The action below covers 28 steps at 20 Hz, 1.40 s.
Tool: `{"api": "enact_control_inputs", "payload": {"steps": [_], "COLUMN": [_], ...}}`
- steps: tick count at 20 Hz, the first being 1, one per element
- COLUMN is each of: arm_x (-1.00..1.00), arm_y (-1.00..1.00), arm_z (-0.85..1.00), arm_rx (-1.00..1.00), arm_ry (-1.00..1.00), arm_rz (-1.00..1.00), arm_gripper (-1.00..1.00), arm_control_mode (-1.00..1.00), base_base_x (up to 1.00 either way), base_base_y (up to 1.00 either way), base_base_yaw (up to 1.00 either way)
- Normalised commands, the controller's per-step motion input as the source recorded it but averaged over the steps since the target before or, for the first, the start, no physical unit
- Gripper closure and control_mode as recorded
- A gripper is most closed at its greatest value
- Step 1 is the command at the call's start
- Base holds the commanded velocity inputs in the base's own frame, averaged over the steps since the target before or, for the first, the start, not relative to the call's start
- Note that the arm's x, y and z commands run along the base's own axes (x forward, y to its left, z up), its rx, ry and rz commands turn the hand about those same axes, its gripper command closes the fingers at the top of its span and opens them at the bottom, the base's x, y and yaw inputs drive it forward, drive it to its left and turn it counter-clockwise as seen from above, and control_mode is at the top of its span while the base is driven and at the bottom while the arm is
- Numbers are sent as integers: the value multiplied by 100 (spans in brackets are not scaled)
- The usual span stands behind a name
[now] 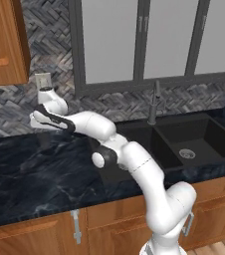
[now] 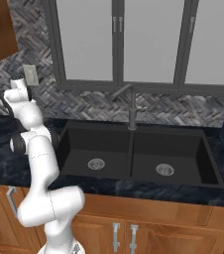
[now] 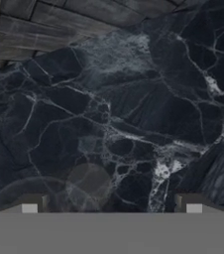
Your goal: Place the glass cup in the left basin and the glass cup in the right basin of the sink.
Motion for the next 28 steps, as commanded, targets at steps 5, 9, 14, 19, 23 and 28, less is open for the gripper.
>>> {"api": "enact_control_inputs", "payload": {"steps": [5,9,14,19,23,28], "arm_x": [6,5,4,0,0,-3], "arm_y": [11,13,11,1,4,-1], "arm_z": [-11,-11,-9,-11,-8,0], "arm_rx": [0,0,0,0,0,0], "arm_ry": [0,0,0,0,-4,-1], "arm_rz": [0,0,0,0,0,0], "arm_gripper": [-100,-100,100,100,100,100], "arm_control_mode": [-100,-100,-100,-100,-100,-100], "base_base_x": [0,0,0,0,0,0], "base_base_y": [0,0,0,0,0,0], "base_base_yaw": [0,0,0,0,0,0]}}
